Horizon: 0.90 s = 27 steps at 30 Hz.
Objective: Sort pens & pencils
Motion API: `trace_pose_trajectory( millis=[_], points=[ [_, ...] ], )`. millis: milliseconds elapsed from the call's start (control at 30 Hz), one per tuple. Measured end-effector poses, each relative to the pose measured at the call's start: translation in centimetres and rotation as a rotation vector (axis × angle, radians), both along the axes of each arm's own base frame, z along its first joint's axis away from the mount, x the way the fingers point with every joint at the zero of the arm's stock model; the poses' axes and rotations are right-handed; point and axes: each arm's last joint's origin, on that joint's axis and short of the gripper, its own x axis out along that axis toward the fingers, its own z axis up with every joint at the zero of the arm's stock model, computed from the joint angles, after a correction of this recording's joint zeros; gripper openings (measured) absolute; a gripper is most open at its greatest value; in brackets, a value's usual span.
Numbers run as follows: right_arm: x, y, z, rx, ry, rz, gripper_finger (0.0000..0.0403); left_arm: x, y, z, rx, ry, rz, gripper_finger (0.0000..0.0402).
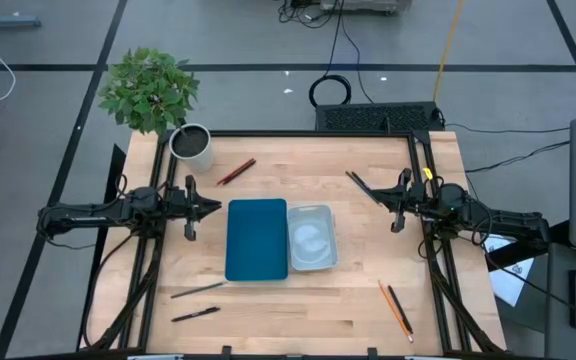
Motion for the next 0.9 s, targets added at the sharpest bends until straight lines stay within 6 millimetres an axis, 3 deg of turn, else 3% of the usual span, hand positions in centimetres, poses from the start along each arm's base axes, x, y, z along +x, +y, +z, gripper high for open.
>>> trace_pose_trajectory(
  millis=[700,900],
  points=[
    [0.0,0.0,0.0,0.003,-0.001,0.0,0.0,0.0,0.0,0.0,0.0,0.001,0.0,0.0042],
    [-0.3,0.0,1.6,-0.043,-0.164,-0.006,0.0,0.0,0.0,0.0,0.002,-0.001,0.001,0.0042]
  ],
)
